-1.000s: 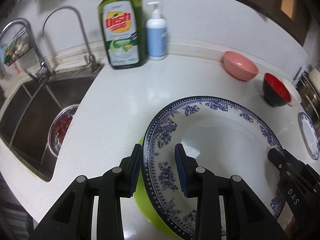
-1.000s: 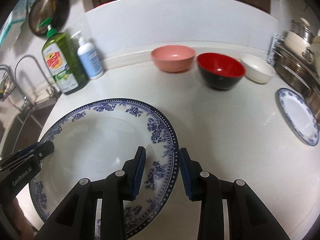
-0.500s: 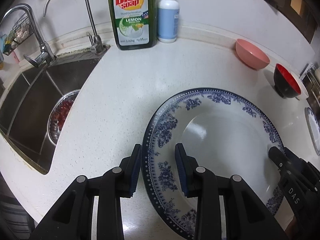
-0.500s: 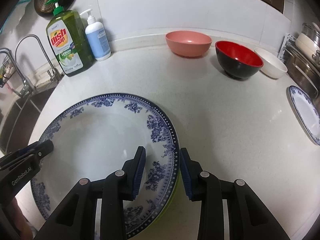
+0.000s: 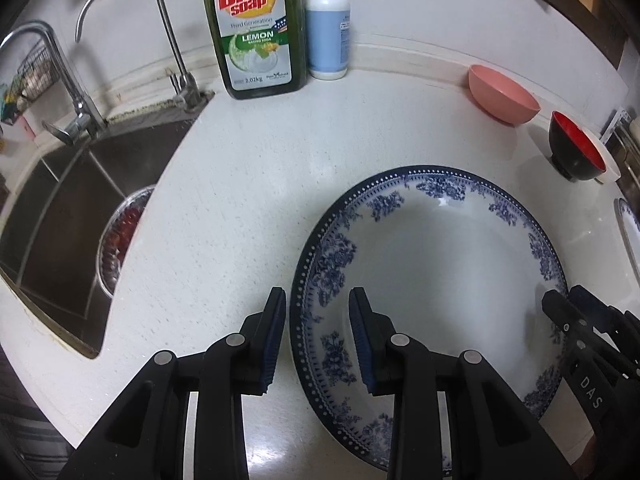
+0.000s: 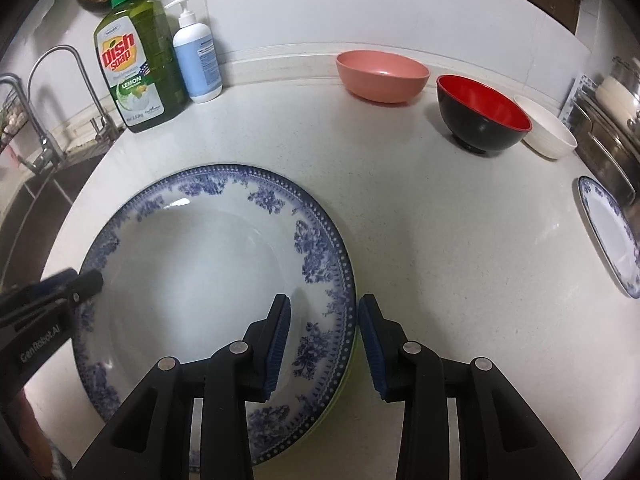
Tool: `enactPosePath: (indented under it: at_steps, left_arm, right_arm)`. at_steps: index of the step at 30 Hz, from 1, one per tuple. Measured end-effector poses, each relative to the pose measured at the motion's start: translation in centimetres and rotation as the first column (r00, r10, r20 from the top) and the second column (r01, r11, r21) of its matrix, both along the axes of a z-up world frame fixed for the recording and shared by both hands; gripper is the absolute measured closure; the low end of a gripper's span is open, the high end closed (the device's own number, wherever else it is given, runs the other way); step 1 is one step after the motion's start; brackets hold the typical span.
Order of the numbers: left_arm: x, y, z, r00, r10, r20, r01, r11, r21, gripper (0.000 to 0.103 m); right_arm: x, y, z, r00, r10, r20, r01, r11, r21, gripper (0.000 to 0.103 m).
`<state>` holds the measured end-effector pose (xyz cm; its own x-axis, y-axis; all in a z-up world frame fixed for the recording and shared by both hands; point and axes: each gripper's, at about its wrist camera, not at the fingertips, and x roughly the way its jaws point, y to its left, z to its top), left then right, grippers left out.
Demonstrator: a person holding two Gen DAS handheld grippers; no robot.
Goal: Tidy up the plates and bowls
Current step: 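Open the right tool and pull both tools back from the stacked plates, then move both tools toward the small blue-and-white plate by the pot rack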
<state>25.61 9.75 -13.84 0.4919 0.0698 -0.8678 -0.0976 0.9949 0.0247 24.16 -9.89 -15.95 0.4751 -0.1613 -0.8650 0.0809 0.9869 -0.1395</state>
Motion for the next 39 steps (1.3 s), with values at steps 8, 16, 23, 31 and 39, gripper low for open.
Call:
enactPosePath:
  at_steps: [8,16,23,31,39]
  left_arm:
    - [0.1,-0.3,1.2,1.000,-0.019,0.022,0.019,1.000,0.005,0.052]
    - [0.6,-1.3,2.9,0.996,-0.052,0.068,0.049,0.998,0.042,0.023]
    - [0.8,-3.4,4.7,0.985,-0.128,0.117,0.121,0.990,0.069,0.009]
    - [1.2,-6.7,7.2,0.947,-0.259,0.189,0.244,0.965,0.100,0.002]
    - [1.2,-9.6,9.7,0.891,-0.378,0.251,0.363,0.926,0.105,0.000]
  right_arm:
    - [0.1,-0.4,0.7,1.000,-0.021,0.014,0.020,0.999,0.026,0.047]
    - [0.1,-1.0,2.2,0.998,-0.050,0.040,0.049,0.998,0.026,0.038]
    - [-0.5,-2.4,4.3,0.989,-0.115,0.094,0.116,0.993,0.002,0.030]
    - [-2.4,-4.7,6.9,0.963,-0.213,0.163,0.220,0.975,-0.025,0.029]
    - [-4.4,-6.4,10.0,0.916,-0.314,0.248,0.335,0.941,-0.046,0.028]
